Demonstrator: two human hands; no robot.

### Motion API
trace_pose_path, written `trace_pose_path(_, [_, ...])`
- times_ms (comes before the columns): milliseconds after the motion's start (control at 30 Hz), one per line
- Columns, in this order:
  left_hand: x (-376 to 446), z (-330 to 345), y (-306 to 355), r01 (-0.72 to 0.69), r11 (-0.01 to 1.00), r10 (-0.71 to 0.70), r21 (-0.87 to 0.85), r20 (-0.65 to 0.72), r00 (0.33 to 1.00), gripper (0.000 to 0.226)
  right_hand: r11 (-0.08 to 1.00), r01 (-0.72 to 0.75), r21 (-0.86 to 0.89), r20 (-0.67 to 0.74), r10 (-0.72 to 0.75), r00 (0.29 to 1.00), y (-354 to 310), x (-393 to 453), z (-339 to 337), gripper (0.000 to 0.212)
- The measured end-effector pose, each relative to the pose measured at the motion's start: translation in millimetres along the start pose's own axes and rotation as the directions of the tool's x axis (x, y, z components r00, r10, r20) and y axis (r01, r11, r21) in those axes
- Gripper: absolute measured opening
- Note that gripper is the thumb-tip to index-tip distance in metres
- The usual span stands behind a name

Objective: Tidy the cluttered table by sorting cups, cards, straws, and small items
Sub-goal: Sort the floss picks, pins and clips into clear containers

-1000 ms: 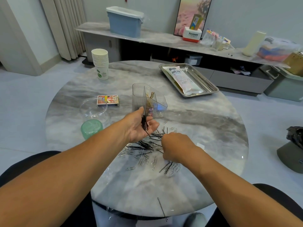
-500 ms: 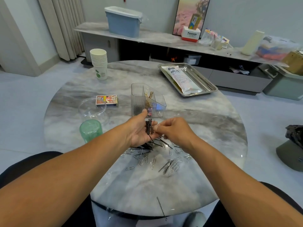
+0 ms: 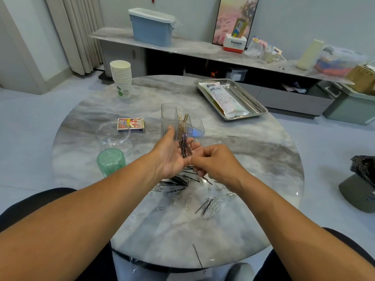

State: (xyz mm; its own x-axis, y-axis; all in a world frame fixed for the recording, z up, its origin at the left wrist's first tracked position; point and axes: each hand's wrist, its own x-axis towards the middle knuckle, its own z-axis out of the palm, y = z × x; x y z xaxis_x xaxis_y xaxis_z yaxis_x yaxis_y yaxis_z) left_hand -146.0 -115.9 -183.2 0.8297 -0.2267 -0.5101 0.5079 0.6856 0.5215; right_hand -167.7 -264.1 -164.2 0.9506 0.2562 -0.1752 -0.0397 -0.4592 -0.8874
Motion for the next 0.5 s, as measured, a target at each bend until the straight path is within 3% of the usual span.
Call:
trace_pose_path(67, [-1, 0, -1, 0.01, 0.999, -0.01, 0.036, 0.008, 1.0, 0.076, 0.998, 0.014, 0.066, -0.054, -0.01, 0.998, 1, 2, -2, 0.027])
trace_pose_path(267, [-5, -1, 3, 0.049, 0.996, -0.046, 0.071, -0.033, 0.998, 0.068, 0.993, 0.089, -0.075, -0.112, -0.097, 0.989, 7, 7, -6, 0.025])
trace_pose_path(500, [-5, -9, 4, 0.056, 0.977, -0.028, 0.204, -0.134, 0.991, 0.064, 0.948, -0.007, -0.318, 0.138, 0.054, 0.989, 22, -1, -12, 0.03])
